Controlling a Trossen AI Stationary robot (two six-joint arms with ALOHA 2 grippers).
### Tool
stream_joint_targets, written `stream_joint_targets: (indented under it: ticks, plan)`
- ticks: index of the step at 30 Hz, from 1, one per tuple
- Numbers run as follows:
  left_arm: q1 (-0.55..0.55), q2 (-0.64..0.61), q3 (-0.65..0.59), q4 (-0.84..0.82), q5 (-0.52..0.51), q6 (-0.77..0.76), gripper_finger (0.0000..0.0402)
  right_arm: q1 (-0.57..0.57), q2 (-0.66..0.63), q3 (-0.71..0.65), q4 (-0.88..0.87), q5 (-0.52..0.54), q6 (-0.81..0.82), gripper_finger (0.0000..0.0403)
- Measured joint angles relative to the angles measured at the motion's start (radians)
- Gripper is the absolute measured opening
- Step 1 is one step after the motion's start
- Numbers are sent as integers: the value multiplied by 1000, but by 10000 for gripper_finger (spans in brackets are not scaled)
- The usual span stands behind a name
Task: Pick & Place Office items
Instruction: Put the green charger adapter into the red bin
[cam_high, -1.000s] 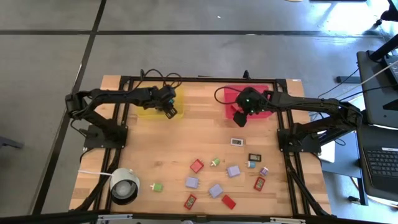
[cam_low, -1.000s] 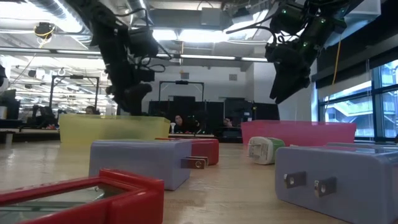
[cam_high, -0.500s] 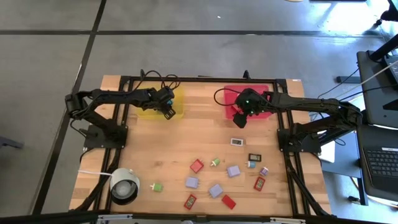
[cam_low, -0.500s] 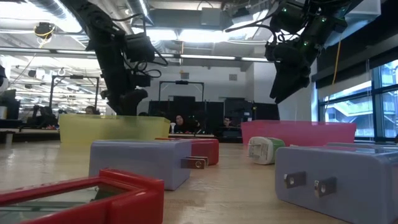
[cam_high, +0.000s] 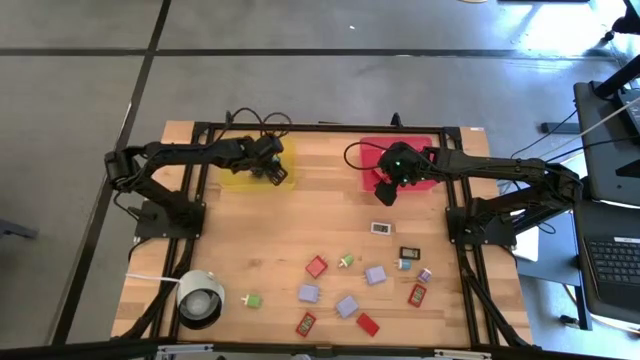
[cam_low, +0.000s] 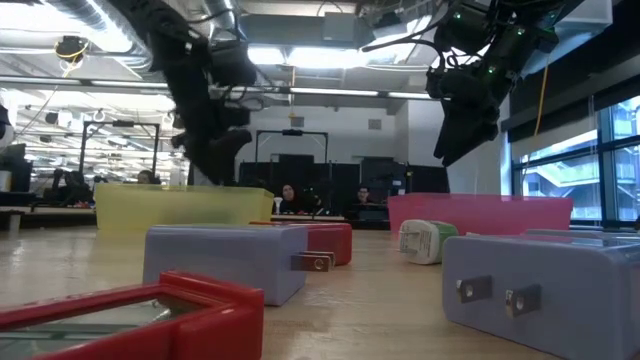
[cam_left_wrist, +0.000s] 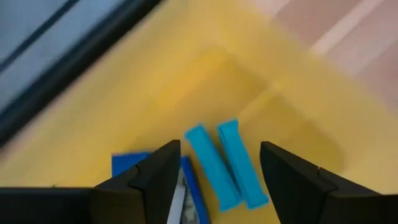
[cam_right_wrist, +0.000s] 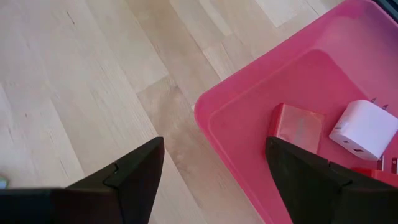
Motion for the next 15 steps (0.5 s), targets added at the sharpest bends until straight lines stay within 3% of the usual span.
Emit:
stream_joint_targets:
  ticks: [3,7,15]
  plan:
    - [-15,0,55,-27,36,-23,221,0,0,0,0,0,0,284]
    - [-78,-1,87,-17,230,-67,219,0,0,0,-1,0,-4,284]
    - [-354,-1,87,-34,415,-37,220,0,0,0,14,0,-6,284]
